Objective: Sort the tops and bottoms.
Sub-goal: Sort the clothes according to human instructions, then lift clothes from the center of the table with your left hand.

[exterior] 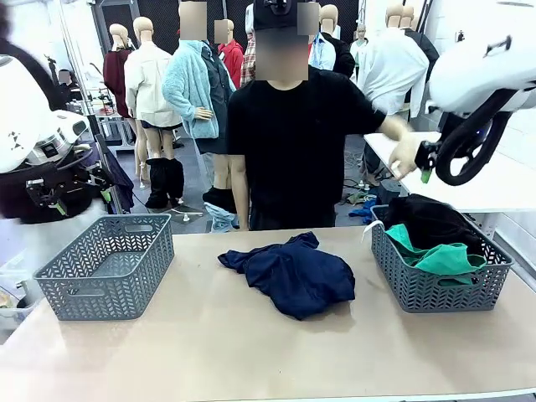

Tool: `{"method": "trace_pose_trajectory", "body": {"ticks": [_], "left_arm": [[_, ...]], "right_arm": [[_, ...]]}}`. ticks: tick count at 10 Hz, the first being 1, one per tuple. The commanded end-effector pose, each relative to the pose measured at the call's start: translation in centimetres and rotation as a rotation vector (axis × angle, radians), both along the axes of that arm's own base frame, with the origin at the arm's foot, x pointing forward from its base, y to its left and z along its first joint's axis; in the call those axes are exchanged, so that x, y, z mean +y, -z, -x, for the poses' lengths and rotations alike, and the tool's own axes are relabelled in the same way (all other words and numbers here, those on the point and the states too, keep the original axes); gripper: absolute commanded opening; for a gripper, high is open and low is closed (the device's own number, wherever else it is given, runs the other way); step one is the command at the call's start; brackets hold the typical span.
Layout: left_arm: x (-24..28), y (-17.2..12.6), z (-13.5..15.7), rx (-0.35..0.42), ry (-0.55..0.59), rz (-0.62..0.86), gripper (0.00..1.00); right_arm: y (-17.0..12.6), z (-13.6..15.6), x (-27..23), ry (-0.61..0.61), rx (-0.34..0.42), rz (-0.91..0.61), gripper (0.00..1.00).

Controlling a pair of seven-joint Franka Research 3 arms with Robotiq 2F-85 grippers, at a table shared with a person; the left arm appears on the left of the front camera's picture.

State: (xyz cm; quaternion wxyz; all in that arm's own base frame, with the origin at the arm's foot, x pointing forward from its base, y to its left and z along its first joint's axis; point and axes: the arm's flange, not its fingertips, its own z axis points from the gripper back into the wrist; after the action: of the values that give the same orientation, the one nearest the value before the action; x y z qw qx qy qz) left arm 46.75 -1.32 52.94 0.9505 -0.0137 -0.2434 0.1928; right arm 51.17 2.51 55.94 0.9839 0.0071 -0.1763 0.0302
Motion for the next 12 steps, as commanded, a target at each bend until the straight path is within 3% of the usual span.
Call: {"method": "trace_pose_trajectory", "body": {"ticks": [1, 7, 8, 12], "left_arm": [[0.0, -0.3, 0.0, 0.008, -0.011, 0.013, 1.0], [0.0, -0.3, 0.0, 0.008, -0.011, 0.013, 1.0], [0.0, -0.3, 0.0, 0.008, -0.011, 0.013, 1.0], [0.0, -0.3, 0.0, 0.008, -0.011, 0.013, 1.0]], "right_arm": [[-1.1, 1.9, 0.3, 0.011, -0.076, 0.006, 1.0], [-6.7, 4.6, 0.7, 0.032, -0.226, 0.064, 1.0], [-6.7, 3.7, 0.4, -0.01, -0.173, 0.04, 1.0], [-6.7, 3.7, 0.4, -0.01, -0.173, 0.04, 1.0]]}}
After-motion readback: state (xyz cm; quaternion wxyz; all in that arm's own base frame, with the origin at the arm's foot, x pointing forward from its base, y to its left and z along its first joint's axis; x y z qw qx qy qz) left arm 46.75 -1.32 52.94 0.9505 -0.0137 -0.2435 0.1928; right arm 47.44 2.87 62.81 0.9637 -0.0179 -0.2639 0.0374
